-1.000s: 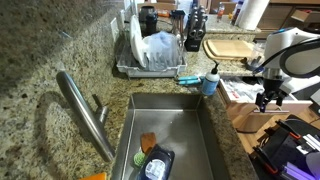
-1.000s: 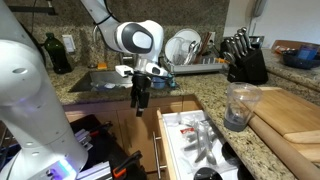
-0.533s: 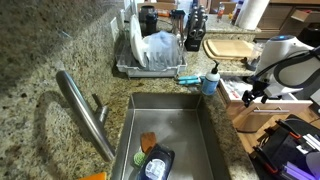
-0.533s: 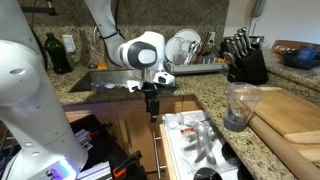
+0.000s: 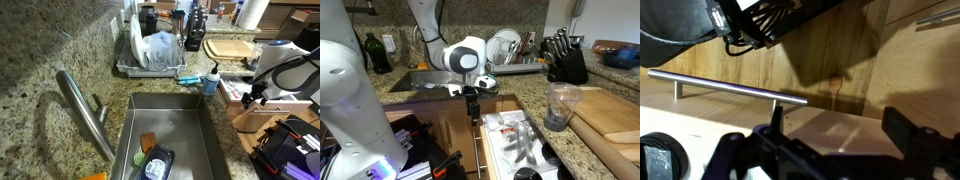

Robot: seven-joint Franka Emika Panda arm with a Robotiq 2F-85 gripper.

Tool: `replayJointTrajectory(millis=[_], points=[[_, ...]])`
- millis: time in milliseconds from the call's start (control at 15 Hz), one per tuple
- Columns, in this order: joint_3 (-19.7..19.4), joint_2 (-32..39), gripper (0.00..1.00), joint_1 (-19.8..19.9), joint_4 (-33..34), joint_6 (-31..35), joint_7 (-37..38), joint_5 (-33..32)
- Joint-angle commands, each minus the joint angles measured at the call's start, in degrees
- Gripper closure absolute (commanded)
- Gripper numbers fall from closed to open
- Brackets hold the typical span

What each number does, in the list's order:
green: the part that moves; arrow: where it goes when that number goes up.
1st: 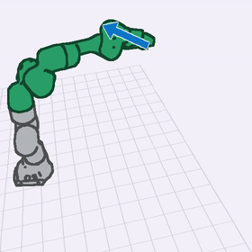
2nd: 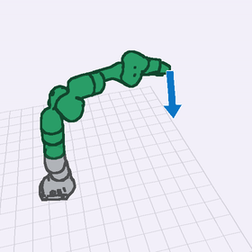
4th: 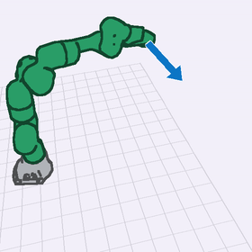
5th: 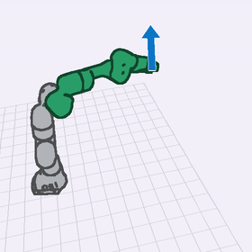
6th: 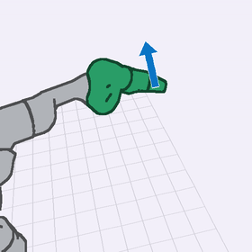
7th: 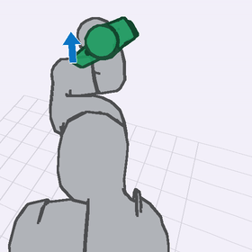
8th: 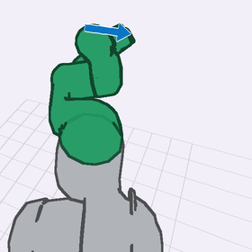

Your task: Close the drawer

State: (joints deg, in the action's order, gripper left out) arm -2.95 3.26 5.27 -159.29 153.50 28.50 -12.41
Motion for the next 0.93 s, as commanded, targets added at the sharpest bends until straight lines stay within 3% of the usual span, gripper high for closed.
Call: replayJointTrajectory(millis=[0, 133, 200, 867], points=[[-1.36, 1.32, 0.00, -1.48, 0.04, -0.80, 0.62, -1.43], [-2.59, 2.14, 0.00, -1.88, 0.04, -0.41, 4.42, -5.92], [-1.90, 0.67, 0.00, -2.00, 0.03, -0.62, 1.59, -2.56], [-2.76, 1.64, 0.00, -2.33, 0.05, -0.62, 3.24, -4.42]])
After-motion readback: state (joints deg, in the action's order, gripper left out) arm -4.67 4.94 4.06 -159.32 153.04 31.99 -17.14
